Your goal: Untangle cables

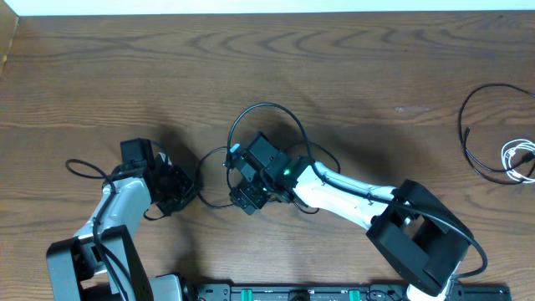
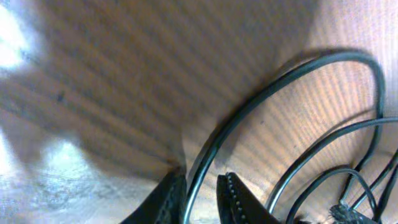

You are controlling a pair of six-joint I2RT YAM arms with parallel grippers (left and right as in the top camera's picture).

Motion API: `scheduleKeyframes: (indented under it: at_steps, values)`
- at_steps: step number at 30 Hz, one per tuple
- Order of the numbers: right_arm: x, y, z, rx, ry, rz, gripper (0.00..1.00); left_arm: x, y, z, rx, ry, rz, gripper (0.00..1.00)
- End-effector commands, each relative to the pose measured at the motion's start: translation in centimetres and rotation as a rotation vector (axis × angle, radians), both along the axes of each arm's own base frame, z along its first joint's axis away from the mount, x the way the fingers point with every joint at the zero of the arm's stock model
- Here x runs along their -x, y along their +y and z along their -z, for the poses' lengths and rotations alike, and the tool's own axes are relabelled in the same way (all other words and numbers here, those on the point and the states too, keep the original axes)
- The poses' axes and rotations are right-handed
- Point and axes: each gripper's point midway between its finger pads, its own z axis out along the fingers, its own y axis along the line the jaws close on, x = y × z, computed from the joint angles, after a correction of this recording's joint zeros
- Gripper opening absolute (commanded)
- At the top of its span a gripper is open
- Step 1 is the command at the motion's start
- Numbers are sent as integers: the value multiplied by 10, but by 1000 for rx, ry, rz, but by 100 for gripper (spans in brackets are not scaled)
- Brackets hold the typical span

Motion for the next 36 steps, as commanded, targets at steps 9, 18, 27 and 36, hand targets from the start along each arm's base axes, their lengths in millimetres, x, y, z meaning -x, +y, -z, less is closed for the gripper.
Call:
scheduleKeyframes:
  at_steps: [9, 18, 27, 36]
  values:
    - [23, 9, 20, 28, 106, 96, 82, 22, -29, 12, 7, 95, 35, 23]
    - [40, 29, 29, -58, 159, -62, 82, 15, -46, 5, 86, 62, 52, 23]
    - [47, 31, 31, -51, 89, -190, 54, 14, -72, -11, 261, 44, 73, 22]
    - [50, 33, 35, -2, 6, -228, 54, 13, -79, -17, 318, 43, 68, 21]
